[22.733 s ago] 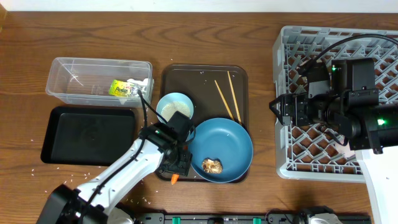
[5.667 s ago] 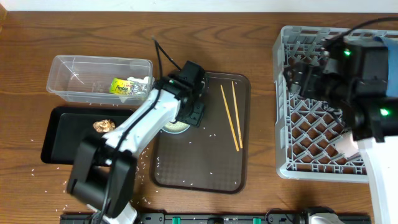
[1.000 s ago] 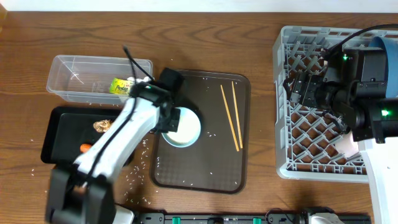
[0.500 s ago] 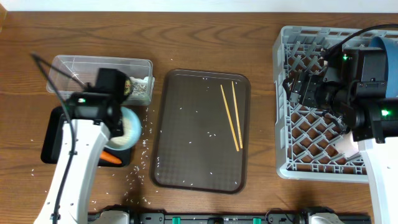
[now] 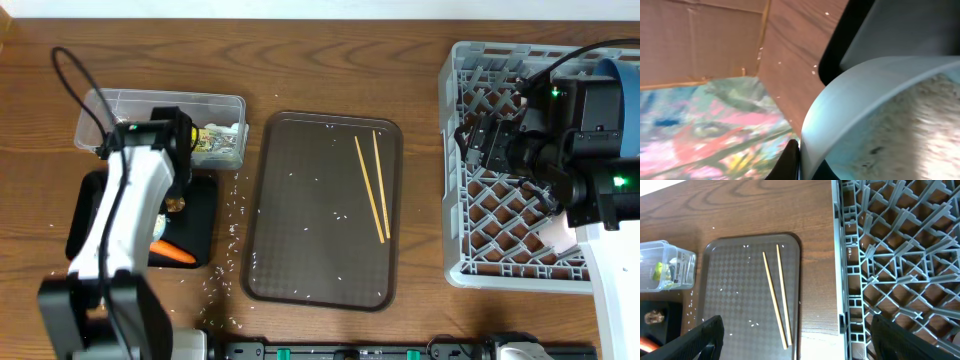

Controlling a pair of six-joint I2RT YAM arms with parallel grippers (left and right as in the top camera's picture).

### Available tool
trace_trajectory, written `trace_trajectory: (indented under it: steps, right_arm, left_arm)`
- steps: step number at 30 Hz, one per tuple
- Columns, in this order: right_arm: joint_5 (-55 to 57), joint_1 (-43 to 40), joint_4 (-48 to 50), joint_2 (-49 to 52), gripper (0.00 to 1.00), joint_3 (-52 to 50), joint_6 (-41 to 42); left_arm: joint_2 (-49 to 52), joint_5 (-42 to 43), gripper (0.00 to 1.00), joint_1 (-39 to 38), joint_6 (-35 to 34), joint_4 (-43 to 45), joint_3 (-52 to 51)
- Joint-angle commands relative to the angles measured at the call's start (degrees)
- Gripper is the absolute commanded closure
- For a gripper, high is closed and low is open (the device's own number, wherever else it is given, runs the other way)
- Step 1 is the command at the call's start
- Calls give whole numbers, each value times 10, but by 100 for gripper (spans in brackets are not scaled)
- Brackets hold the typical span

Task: Sort waste into correct bins and load items into the dishwasher rack
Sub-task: 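Tilt the bowl to pour the rice onto the black tray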

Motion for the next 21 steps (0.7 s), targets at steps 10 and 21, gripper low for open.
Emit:
trace_trajectory:
  steps: [10, 21]
  right_arm:
    - [1, -11, 1, 3, 12, 6, -4]
    - [1, -11, 5, 3, 11, 6, -4]
  left_arm:
    - [92, -156, 94, 3, -34, 22, 5]
    - [91, -189, 94, -12, -20, 40, 7]
